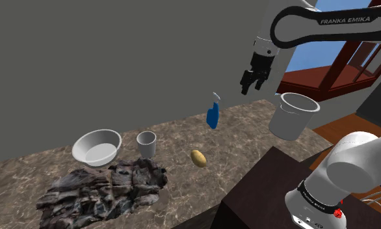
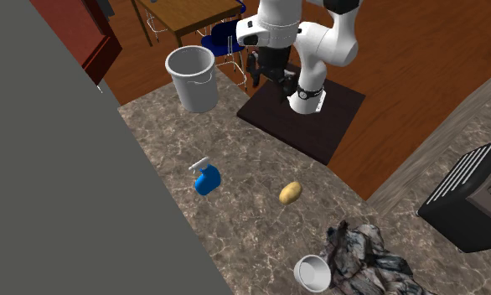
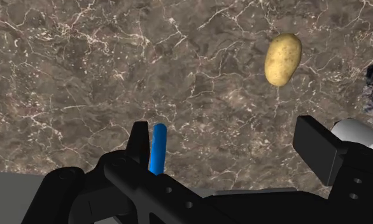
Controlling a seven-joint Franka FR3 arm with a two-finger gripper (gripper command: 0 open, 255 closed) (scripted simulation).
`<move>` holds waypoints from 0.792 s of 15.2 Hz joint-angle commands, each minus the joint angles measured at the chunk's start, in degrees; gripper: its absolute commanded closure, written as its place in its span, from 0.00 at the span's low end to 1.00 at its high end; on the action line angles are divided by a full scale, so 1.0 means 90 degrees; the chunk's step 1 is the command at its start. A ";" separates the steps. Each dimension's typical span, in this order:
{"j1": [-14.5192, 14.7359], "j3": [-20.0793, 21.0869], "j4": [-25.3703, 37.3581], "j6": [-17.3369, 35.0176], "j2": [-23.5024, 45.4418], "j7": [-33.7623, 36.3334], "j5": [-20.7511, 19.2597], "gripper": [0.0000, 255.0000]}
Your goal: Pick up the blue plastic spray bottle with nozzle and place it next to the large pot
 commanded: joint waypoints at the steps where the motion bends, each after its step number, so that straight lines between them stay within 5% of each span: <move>1: -0.0037 -0.0031 0.0173 0.0339 0.0520 -0.0010 -0.0023 0.00; 12: -0.0252 -0.0304 0.1500 0.1518 0.3093 -0.0220 -0.0074 0.00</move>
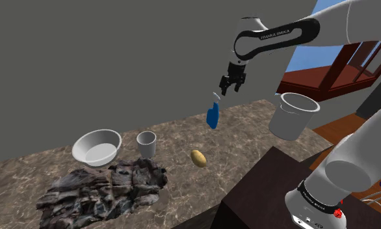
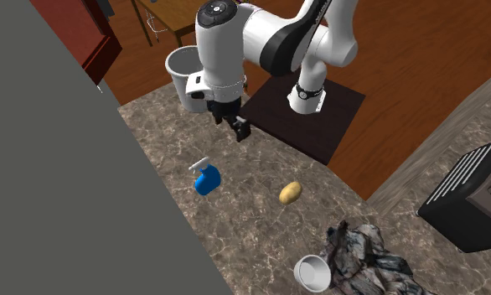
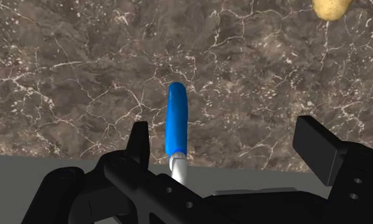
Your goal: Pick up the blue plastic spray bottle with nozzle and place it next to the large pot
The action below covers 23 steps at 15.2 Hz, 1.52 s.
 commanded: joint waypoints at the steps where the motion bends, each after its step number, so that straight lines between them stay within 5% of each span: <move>1: -0.0024 -0.0028 0.0317 0.0183 0.0512 -0.0011 0.0012 0.00; 9: -0.0181 -0.0147 0.1790 0.0431 0.2279 -0.0155 0.0107 0.00; 23: -0.0185 -0.0140 0.1499 0.0996 0.2553 -0.0168 0.0127 0.00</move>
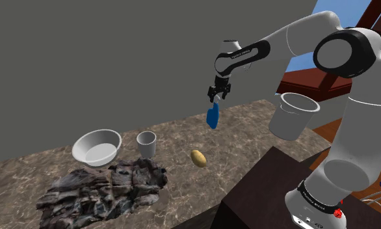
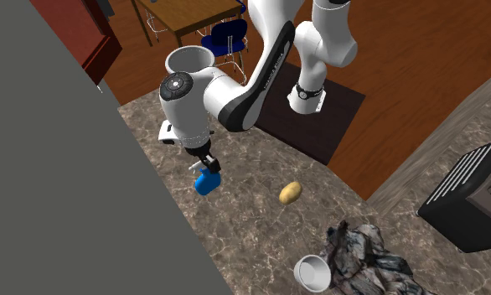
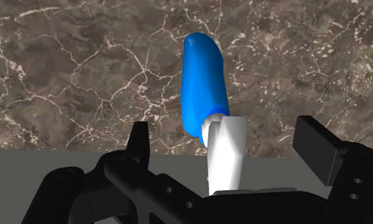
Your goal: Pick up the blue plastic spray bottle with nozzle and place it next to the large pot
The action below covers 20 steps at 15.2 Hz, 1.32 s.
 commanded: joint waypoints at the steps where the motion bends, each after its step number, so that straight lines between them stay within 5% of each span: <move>1: 0.0000 0.0000 0.0000 0.0000 0.0000 0.0000 0.0000 0.00; 2: 0.0000 0.0000 0.0000 0.0000 0.0000 0.0000 0.0000 1.00; 11: 0.0000 0.0000 0.0000 0.0001 0.0000 0.0000 0.0000 1.00; 20: 0.0005 -0.0008 0.0354 -0.0672 -0.0319 0.0015 -0.0023 1.00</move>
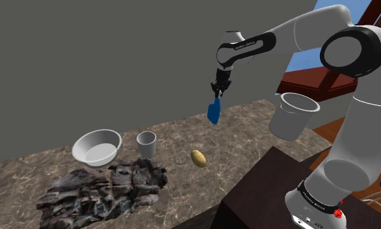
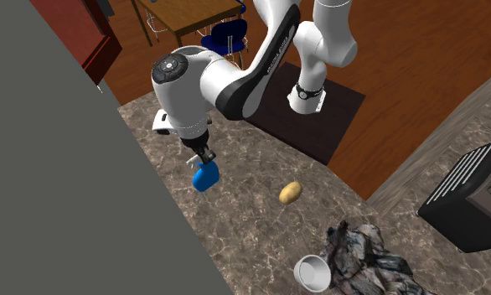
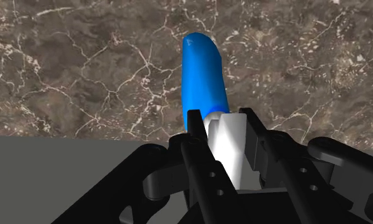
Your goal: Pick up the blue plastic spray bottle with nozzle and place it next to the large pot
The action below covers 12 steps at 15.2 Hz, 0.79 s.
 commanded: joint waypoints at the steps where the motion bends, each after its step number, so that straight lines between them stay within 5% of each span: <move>1: 0.0007 0.0002 0.0125 -0.0173 -0.0048 0.0014 -0.0005 1.00; 12: 0.0009 -0.0003 0.0741 -0.1037 -0.0296 0.0025 -0.0022 1.00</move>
